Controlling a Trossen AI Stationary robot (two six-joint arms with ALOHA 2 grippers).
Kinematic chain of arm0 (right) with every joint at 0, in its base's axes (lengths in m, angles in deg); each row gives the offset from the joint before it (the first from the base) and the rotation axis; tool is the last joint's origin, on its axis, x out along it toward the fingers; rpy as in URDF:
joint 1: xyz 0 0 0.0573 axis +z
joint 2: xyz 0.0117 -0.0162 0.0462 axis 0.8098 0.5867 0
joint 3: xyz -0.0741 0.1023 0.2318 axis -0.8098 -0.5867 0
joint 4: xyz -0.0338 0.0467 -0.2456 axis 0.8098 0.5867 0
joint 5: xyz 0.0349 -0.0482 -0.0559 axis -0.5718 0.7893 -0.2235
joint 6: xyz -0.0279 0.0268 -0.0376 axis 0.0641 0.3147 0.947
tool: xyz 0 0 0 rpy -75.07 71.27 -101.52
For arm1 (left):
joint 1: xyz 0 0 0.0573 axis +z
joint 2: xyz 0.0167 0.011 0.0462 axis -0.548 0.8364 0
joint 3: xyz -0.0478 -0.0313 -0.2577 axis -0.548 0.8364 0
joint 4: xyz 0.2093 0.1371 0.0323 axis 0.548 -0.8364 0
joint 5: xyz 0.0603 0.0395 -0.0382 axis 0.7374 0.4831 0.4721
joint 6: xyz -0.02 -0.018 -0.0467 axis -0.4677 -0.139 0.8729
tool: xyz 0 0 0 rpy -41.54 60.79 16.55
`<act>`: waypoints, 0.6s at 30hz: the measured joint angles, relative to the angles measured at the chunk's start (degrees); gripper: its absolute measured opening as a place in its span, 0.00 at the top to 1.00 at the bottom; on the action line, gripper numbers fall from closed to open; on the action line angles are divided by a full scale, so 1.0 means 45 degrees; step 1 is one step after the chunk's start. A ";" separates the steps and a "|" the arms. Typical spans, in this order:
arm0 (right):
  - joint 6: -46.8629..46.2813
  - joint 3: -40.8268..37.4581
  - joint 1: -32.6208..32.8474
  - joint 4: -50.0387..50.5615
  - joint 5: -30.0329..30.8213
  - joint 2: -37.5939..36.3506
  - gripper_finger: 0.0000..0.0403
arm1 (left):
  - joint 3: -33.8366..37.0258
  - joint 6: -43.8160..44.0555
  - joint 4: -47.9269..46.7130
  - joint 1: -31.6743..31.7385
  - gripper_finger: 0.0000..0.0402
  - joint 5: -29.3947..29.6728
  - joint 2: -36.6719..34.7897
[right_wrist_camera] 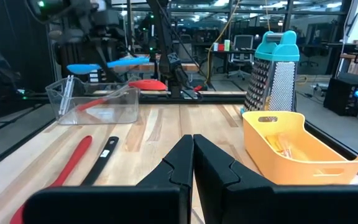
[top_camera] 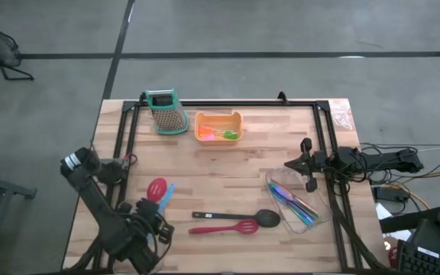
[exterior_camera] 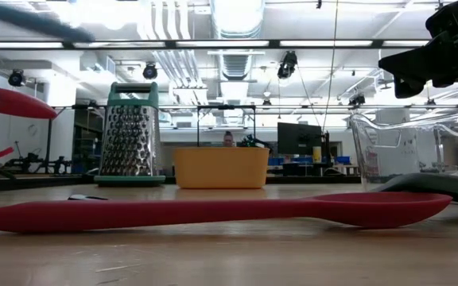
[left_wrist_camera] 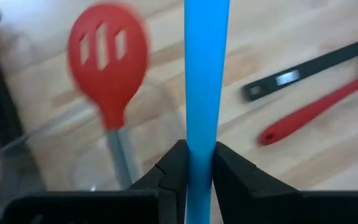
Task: Pick & Place Kitchen Items
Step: Put the blue serving spoon into the bottom transparent bin
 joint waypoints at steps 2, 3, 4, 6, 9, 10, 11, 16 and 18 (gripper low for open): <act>-0.0011 0.0000 0.0002 0.0002 0.0000 0.0000 0.98 | 0.0497 0.0447 0.0030 -0.0223 0.84 -0.0828 0.0000; 0.0000 0.0000 0.0002 0.0000 0.0000 0.0000 0.98 | 0.0784 0.0710 0.0018 -0.0317 0.84 -0.1136 0.0005; 0.0007 0.0000 -0.0002 0.0002 0.0000 0.0000 0.98 | 0.1081 0.0995 0.0068 -0.0394 0.84 -0.1219 0.0005; -0.0013 0.0000 0.0001 -0.0003 0.0000 0.0000 0.98 | 0.1553 0.1319 0.0398 -0.0472 0.84 -0.1504 0.0005; 0.0007 0.0000 -0.0002 0.0002 0.0000 0.0000 0.98 | 0.2053 0.1231 0.0987 -0.0477 0.84 -0.2328 0.0000; -0.0001 0.0000 -0.0003 -0.0003 -0.0003 0.0000 0.98 | 0.2224 0.1194 0.1111 -0.0485 0.84 -0.2491 0.0000; -0.0013 0.0000 0.0002 0.0002 0.0000 0.0000 0.98 | 0.2384 0.1183 0.1244 -0.0492 0.84 -0.2580 0.0000; -0.0013 0.0000 -0.0001 -0.0003 -0.0002 0.0000 0.98 | 0.2952 0.1217 0.1935 -0.0485 0.84 -0.2764 0.0000; 0.0006 0.0000 0.0001 0.0002 -0.0004 0.0000 0.98 | 0.3096 0.1362 0.2208 -0.0482 0.84 -0.2764 0.0000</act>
